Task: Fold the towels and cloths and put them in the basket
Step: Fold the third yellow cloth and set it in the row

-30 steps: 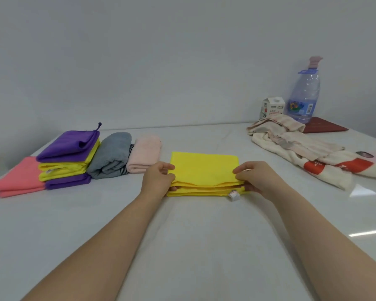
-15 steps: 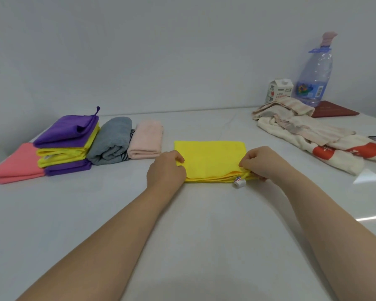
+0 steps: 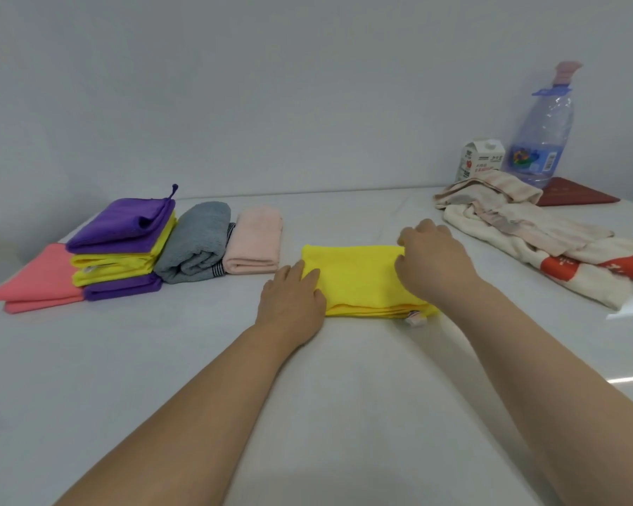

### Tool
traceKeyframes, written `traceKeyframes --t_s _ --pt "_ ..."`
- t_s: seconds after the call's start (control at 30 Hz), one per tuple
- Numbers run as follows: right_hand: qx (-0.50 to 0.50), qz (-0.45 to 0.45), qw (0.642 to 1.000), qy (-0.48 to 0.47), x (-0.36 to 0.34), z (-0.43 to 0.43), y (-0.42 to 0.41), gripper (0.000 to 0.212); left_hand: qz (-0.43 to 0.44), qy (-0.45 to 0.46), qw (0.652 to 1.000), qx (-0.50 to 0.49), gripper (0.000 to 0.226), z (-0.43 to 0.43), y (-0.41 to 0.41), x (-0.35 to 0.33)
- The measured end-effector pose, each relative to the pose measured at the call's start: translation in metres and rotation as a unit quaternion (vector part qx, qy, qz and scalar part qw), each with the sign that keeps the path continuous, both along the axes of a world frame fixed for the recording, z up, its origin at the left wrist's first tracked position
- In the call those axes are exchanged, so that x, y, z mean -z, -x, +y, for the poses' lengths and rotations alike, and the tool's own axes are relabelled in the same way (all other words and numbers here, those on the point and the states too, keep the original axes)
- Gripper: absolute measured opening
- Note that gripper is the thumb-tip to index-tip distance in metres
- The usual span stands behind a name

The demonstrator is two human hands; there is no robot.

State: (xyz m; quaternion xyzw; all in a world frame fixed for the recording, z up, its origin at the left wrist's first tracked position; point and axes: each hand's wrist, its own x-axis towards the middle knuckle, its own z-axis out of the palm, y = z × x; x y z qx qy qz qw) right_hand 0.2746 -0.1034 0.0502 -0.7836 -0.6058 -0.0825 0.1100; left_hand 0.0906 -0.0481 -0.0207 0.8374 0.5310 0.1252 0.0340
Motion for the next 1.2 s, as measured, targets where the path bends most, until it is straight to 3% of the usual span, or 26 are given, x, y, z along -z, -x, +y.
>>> traceKeyframes --t_s 0.1,0.23,0.33,0.4,0.47,0.6,0.9,1.2 --pt "-0.046 0.075 0.996 -0.007 0.005 0.033 0.017 0.045 0.014 0.033 0.999 -0.008 0.051 0.002 0.0 0.001" --pt "-0.04 0.063 0.989 0.127 0.052 0.052 0.022 0.063 0.009 0.014 1.0 -0.012 0.051 0.001 0.0 0.0" --pt "-0.058 0.051 0.986 0.145 0.064 0.053 0.011 0.067 -0.161 0.029 0.986 -0.036 0.046 0.0 0.001 -0.006" --pt "-0.088 0.027 0.985 0.145 0.061 0.052 0.005 0.066 -0.315 0.045 0.946 -0.068 0.034 0.003 0.006 -0.011" --pt "-0.127 0.012 0.981 0.146 0.059 0.048 -0.003 0.063 -0.371 0.049 0.923 -0.087 0.035 0.007 0.01 -0.011" --pt "-0.196 0.008 0.968 0.156 0.056 0.041 -0.014 0.057 -0.389 0.068 0.916 -0.063 0.046 0.02 0.014 -0.008" --pt "-0.243 0.093 0.952 0.16 0.046 0.033 -0.017 0.06 -0.385 0.072 0.92 -0.007 0.027 0.028 0.017 -0.008" --pt "-0.221 0.023 0.961 0.166 0.051 0.034 -0.013 0.059 -0.25 -0.016 0.967 -0.05 0.019 0.029 0.024 -0.007"
